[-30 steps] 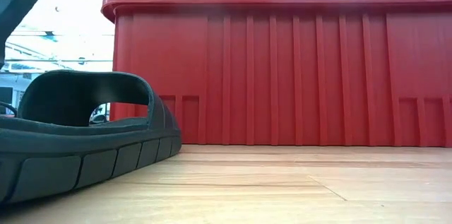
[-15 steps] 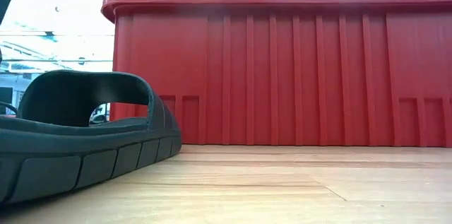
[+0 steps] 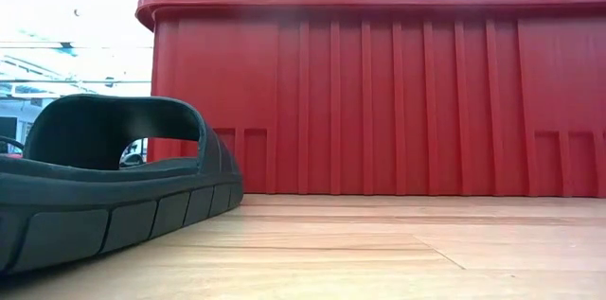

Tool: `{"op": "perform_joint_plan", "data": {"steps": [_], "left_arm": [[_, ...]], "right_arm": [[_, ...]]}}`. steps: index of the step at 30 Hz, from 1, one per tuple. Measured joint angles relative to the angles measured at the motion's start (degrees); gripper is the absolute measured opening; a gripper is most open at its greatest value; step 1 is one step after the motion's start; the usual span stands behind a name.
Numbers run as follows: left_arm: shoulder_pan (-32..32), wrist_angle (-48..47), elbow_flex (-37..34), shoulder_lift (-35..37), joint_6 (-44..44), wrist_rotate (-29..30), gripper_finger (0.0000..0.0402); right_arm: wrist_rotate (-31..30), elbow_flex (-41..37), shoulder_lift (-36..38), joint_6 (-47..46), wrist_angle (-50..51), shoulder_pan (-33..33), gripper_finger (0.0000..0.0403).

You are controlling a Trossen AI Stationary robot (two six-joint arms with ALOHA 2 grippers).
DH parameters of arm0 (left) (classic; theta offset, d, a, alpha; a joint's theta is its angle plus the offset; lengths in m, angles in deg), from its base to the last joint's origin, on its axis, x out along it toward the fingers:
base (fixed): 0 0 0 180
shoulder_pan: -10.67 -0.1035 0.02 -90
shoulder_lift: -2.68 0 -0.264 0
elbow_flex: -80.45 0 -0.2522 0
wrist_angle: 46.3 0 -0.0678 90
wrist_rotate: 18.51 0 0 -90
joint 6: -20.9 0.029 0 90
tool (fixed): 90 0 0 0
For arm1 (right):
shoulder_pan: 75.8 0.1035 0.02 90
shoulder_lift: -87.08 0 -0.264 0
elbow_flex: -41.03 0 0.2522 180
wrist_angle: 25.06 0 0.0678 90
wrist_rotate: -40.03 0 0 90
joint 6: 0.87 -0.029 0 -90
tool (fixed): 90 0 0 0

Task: Pick and place slides into bin
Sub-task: Put the black slipper into the red bin

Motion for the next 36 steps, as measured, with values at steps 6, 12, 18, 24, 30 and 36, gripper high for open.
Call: {"op": "perform_joint_plan", "data": {"steps": [6,12,18,24,30,36], "left_arm": [[6.8,1.1,0.0,0.7,-2.4,0.4,0.0198],[13.2,3.1,0.0,0.7,-4.4,0.8,0.0198],[18.8,-0.6,0.0,0.7,-5.1,0.9,0.0198],[24.1,-9.4,0.0,0.7,-7.5,0.8,0.0198],[28.8,-14.2,0.0,0.7,-11.2,0.3,0.0198],[33.3,-16.7,-0.2,-1.3,-14.4,0.3,0.0198]], "right_arm": [[0.0,0.0,0.0,0.0,0.6,0.0,0.0212],[0.2,0.0,0.0,-0.9,3.2,0.0,0.0212],[0.6,0.0,0.0,-5.1,4.8,0.0,0.0212],[5.9,0.0,-0.4,-9.6,3.6,0.0,0.0212],[7.7,0.0,-2.3,-16.8,2.2,0.0,0.0212],[8.9,0.0,-5.4,-20.7,-0.2,0.5,0.0212]]}}
